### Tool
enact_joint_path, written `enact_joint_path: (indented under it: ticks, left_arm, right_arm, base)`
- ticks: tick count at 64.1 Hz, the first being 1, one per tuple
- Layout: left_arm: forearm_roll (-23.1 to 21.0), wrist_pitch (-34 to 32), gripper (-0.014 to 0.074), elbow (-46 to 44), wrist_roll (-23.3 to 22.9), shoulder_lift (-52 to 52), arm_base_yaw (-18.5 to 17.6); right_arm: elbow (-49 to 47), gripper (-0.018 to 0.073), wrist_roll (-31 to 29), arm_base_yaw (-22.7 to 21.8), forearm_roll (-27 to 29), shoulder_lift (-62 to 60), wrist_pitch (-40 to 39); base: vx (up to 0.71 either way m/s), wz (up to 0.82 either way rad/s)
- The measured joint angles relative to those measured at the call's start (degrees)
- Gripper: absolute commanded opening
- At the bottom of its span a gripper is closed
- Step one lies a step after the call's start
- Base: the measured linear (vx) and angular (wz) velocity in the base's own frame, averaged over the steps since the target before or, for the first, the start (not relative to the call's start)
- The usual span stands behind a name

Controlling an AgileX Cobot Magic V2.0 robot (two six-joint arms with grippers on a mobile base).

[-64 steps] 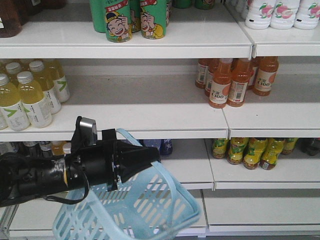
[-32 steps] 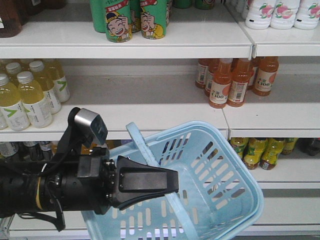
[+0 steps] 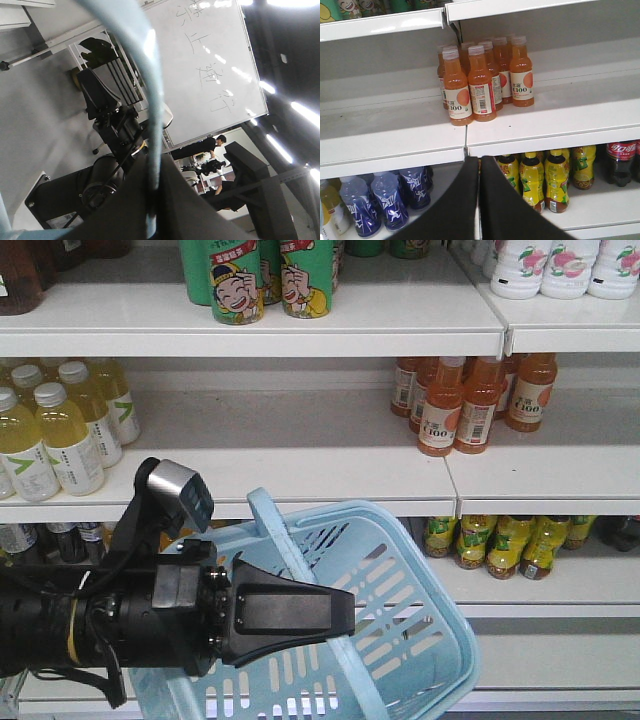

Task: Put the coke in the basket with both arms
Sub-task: 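Lift the light-blue basket off the shelf with the left gripper, then turn the base away from the shelf holding the basket in left gripper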

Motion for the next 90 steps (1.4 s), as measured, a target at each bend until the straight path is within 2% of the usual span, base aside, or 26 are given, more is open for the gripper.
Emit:
enact_joint_path:
  ticks: [50, 90]
  left_arm:
    - [0.00, 0.00, -0.0006, 0.00, 0.00, 0.00, 0.00]
    - [0.00, 0.00, -0.0006, 0.00, 0.00, 0.00, 0.00]
  right_arm:
    - [0.00, -0.0005, 0.00, 0.00, 0.00, 0.00, 0.00]
    - [0.00, -0.0005, 0.00, 0.00, 0.00, 0.00, 0.00]
  base:
    - [-0.01, -0.04]
    - [-0.05, -0.47]
